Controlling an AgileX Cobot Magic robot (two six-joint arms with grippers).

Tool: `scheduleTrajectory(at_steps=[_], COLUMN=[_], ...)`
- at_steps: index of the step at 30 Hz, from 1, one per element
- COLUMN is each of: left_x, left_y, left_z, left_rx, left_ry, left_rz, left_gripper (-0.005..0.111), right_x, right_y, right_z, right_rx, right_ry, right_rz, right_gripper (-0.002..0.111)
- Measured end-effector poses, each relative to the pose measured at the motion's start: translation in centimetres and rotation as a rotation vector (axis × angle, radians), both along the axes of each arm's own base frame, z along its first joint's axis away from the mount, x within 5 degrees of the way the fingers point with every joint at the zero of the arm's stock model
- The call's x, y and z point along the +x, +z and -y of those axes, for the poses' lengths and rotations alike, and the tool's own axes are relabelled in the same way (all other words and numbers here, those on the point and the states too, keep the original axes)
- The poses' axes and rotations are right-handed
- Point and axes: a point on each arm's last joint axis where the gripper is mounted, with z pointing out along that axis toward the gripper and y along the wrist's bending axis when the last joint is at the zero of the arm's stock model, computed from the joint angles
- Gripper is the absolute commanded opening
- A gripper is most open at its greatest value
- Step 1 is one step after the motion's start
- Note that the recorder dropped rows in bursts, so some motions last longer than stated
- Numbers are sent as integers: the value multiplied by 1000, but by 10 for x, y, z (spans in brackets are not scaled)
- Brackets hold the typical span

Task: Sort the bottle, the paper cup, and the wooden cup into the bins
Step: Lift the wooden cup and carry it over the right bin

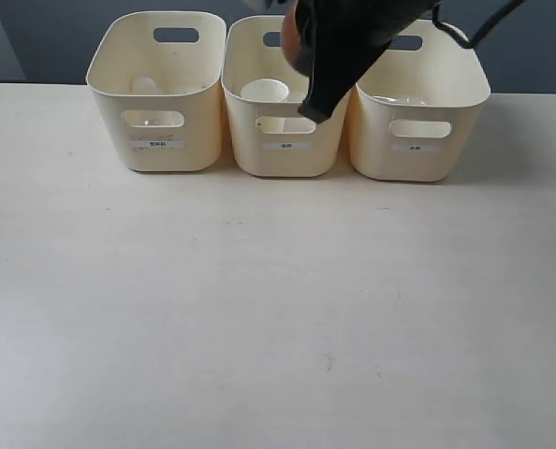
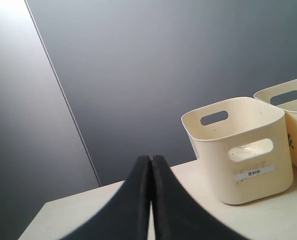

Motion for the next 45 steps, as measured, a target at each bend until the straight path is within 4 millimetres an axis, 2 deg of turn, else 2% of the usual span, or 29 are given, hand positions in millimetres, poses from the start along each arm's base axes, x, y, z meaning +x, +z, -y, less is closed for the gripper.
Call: scheduleTrajectory(at_steps=[3,9,12,15,24,30,38,45], left_x=[0,0,0,0,0,0,0,0], left_y=[0,0,0,0,0,0,0,0], left_z=[0,0,0,0,0,0,0,0], left_rx=[0,0,0,0,0,0,0,0], left_ry=[0,0,0,0,0,0,0,0], left_rz=[0,0,0,0,0,0,0,0], left_gripper=[0,0,0,0,0,0,0,0], right_x=[12,45,57,69,110,132,149,153], right_y=[4,9,5,-5,-60,-97,-112,-126], right_z=[16,65,77,80,73,83,92,96], right_rx=[51,170,213,245,342,414,516,531], right_ry=[-104,-344,-398,-423,-478,-588,-691,-734], right_rz=[24,64,81,83,68,-19,-83,-123], right_gripper=[-1,-1,-1,-1,-1,-1,-1,-1])
